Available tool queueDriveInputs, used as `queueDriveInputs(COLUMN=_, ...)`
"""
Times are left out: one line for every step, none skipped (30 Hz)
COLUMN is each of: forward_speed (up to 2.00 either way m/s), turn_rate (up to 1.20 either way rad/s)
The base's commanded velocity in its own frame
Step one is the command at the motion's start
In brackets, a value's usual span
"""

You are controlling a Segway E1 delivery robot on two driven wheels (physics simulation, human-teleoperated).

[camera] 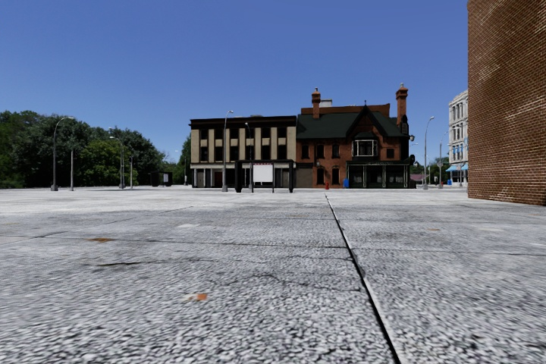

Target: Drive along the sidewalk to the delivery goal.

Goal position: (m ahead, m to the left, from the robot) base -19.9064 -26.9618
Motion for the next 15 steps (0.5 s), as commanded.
queueDriveInputs(forward_speed=0.00, turn_rate=0.00)
queueDriveInputs(forward_speed=0.00, turn_rate=0.00)
queueDriveInputs(forward_speed=0.00, turn_rate=0.00)
queueDriveInputs(forward_speed=0.00, turn_rate=0.00)
queueDriveInputs(forward_speed=0.00, turn_rate=0.00)
queueDriveInputs(forward_speed=0.00, turn_rate=0.00)
queueDriveInputs(forward_speed=0.00, turn_rate=0.00)
queueDriveInputs(forward_speed=0.00, turn_rate=0.00)
queueDriveInputs(forward_speed=0.00, turn_rate=0.00)
queueDriveInputs(forward_speed=0.00, turn_rate=0.00)
queueDriveInputs(forward_speed=0.00, turn_rate=0.00)
queueDriveInputs(forward_speed=0.00, turn_rate=0.00)
queueDriveInputs(forward_speed=0.00, turn_rate=0.00)
queueDriveInputs(forward_speed=0.00, turn_rate=0.00)
queueDriveInputs(forward_speed=0.00, turn_rate=0.00)
